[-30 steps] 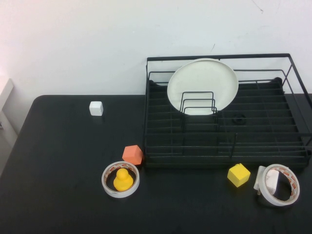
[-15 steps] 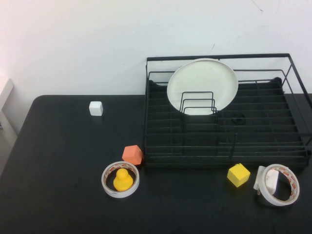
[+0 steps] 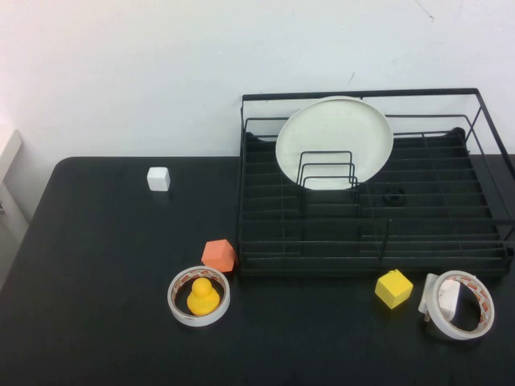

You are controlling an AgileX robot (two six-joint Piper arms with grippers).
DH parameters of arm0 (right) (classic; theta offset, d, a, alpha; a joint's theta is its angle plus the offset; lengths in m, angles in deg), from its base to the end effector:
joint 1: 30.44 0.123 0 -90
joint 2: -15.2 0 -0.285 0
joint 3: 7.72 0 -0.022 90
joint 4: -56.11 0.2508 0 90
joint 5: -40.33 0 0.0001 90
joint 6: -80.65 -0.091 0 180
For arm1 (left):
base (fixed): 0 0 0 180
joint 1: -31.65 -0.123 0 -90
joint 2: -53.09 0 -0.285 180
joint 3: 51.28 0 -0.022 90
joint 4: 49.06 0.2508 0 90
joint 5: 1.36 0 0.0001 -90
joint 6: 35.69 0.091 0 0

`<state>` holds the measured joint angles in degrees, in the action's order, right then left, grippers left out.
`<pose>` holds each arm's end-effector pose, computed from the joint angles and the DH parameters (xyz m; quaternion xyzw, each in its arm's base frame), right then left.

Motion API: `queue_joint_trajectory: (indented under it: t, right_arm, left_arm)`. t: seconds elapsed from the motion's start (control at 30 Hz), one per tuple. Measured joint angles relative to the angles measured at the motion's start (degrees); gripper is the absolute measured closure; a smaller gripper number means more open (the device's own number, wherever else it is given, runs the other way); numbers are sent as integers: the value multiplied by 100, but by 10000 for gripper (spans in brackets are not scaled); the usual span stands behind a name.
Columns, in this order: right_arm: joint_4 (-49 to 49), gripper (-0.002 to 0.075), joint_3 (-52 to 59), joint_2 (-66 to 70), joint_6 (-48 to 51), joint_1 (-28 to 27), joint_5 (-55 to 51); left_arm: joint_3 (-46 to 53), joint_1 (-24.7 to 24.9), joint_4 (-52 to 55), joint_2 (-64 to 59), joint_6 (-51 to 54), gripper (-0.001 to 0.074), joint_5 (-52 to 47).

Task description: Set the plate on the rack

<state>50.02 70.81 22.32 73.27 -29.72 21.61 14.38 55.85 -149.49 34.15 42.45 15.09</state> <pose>0.0538 -0.0024 0.1768 0.0166 0.7892 -0.0010 0.6138 0.0700 -0.0038 0.2646 -0.0926 0.6869 -0.1950 0.6940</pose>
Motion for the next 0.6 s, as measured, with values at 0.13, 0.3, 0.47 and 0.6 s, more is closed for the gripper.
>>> queue_joint_trajectory:
  t: [0.13,0.3,0.47,0.6]
  right_arm:
    - [0,728,0,0,0,0,0]
    - [7,728,0,0,0,0,0]
    - [7,728,0,0,0,0,0]
    - [7,728,0,0,0,0,0]
  left_arm:
    - [0,0,0,0,0,736,0]
    - [0,0,0,0,22,736,222]
    - [160,-83,1529,0,-1793,736,26]
    - [380,-532,4892,0,-5156,736,-635]
